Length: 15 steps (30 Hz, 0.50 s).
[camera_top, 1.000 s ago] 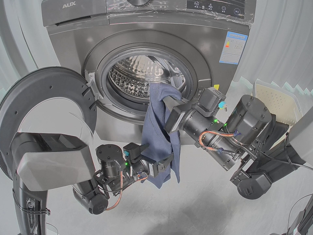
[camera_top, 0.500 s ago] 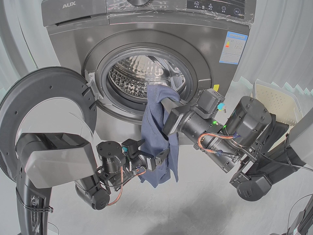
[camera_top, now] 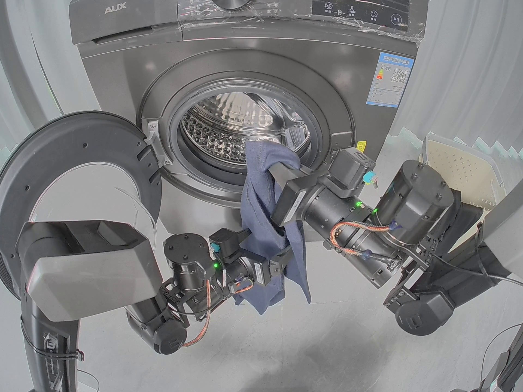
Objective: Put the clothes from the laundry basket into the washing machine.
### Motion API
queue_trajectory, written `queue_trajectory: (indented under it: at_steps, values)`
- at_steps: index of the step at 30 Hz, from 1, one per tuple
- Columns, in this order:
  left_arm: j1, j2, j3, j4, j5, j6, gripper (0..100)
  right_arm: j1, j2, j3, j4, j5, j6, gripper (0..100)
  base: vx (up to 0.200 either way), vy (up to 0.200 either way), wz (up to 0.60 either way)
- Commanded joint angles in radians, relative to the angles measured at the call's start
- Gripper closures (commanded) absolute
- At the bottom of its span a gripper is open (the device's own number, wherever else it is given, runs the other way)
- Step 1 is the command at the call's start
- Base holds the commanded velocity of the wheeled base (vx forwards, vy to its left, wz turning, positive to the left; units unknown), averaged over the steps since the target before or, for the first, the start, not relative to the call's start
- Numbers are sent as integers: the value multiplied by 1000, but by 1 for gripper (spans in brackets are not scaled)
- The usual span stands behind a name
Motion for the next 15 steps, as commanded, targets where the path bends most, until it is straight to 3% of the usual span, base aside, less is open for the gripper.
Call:
queue_trajectory:
  at_steps: [1, 2, 15]
  values:
    - [1, 9, 0, -1, 2, 2, 0, 0, 0, 1, -1, 0, 0, 100, 0, 0, 0]
    - [5, 10, 1, -1, 5, 4, 100, 0, 0, 1, -1, -1, 0, 100, 0, 0, 0]
    - [56, -83, 92, -4, 22, 2, 100, -15, -4, 9, -1, 0, 2, 100, 0, 0, 0]
